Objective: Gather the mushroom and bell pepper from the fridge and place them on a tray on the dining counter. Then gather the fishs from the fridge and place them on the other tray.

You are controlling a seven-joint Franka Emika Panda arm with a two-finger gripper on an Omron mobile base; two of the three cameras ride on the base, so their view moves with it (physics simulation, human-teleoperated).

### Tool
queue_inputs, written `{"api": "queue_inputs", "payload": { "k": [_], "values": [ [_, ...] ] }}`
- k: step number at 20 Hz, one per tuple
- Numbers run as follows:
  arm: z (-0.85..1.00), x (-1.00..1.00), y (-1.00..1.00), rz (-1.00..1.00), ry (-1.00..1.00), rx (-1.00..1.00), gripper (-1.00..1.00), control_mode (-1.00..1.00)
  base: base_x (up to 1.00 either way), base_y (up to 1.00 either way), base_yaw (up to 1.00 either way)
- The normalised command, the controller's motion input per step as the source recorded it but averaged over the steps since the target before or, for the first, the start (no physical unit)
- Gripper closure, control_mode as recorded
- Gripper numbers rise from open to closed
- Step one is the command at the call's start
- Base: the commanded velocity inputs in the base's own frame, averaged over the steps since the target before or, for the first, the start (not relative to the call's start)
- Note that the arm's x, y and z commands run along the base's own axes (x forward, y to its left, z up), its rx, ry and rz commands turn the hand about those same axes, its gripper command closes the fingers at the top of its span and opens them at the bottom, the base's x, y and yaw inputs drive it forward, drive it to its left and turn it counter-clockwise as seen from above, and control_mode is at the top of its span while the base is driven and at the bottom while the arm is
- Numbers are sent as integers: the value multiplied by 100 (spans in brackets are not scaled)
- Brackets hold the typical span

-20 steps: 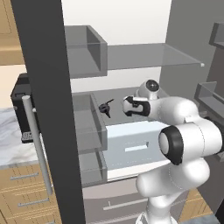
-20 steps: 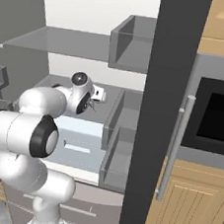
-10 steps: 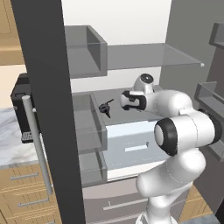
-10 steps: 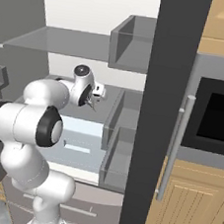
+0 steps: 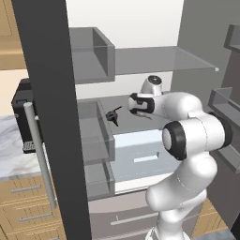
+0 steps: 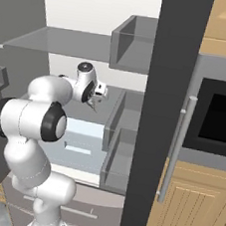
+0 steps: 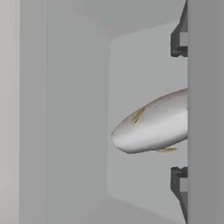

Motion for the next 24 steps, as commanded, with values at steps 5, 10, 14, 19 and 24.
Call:
{"api": "queue_inputs", "payload": {
  "k": [5,10,14,19,24],
  "values": [
    [-23,3,7,0,3,0,-100,-100,0,0,0],
    [-17,2,0,0,5,0,-100,-100,0,0,0],
    [-12,0,0,0,9,0,-100,-100,0,0,0],
    [-6,0,0,0,15,0,-100,-100,0,0,0],
    [-2,1,0,0,11,0,-100,-100,0,0,0]
  ]
}}
